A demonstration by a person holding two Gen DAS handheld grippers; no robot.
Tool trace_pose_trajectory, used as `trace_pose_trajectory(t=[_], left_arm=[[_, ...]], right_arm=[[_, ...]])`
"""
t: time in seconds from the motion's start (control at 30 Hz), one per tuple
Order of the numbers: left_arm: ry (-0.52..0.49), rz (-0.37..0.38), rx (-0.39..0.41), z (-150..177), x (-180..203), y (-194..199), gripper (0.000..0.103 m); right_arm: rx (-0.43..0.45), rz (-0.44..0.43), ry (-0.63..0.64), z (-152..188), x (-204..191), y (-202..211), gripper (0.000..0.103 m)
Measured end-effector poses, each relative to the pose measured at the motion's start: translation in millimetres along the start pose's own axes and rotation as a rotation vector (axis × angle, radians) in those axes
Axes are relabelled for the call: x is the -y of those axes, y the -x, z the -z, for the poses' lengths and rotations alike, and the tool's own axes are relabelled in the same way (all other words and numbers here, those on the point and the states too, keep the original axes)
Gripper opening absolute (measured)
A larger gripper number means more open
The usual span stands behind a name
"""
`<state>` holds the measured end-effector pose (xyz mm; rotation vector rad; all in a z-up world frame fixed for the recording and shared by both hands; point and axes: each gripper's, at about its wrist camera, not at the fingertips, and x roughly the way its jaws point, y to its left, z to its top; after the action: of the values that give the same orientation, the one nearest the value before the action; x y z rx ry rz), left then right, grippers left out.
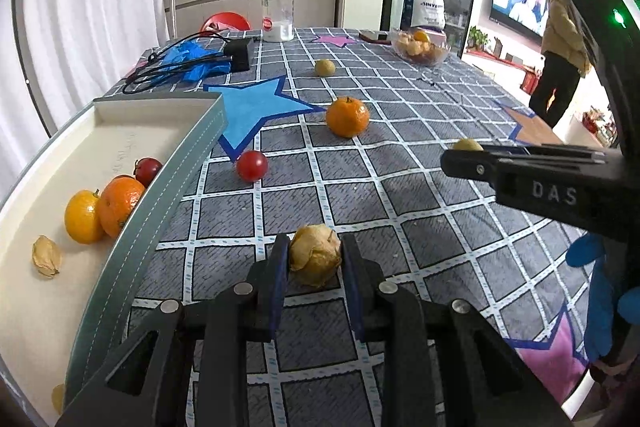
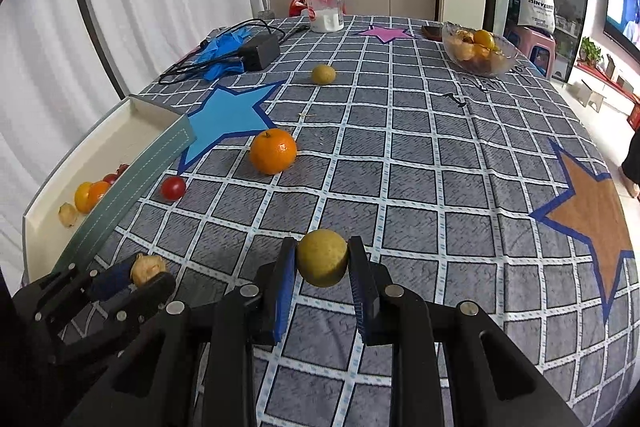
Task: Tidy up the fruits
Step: 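Carry the physalis and yellow-green fruit over the white tray with both tools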
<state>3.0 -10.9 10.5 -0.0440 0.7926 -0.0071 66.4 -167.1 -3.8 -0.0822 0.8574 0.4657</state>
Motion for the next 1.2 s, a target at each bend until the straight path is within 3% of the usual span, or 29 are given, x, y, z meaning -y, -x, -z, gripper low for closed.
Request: trace_pose_trajectory(t=[0.2, 0.37, 0.77, 1.07, 1.2], left_arm=[[0.044, 0.036, 0.010, 2, -10, 14, 0.028], [0.079, 0.016, 0.072, -2, -30, 40, 0.028], [0.178, -0.147, 0.196, -8, -121, 87, 0.028], [0.272, -0.244, 0.146, 8, -180, 76, 0.028], [0.307, -0.243, 0.112, 12, -198, 66, 0.028]], right_arm=[[0.014, -0.006, 0.016, -4, -10, 10, 0.027], [0.013, -0.036, 0.041, -13, -32, 11, 0.027], [-0.007, -0.128, 0.131, -36, -119, -7, 0.027], [-0.026, -0.190, 0.220, -52, -187, -33, 0.027], [-0.034, -0.199, 0.228, -57, -202, -42, 0.027]])
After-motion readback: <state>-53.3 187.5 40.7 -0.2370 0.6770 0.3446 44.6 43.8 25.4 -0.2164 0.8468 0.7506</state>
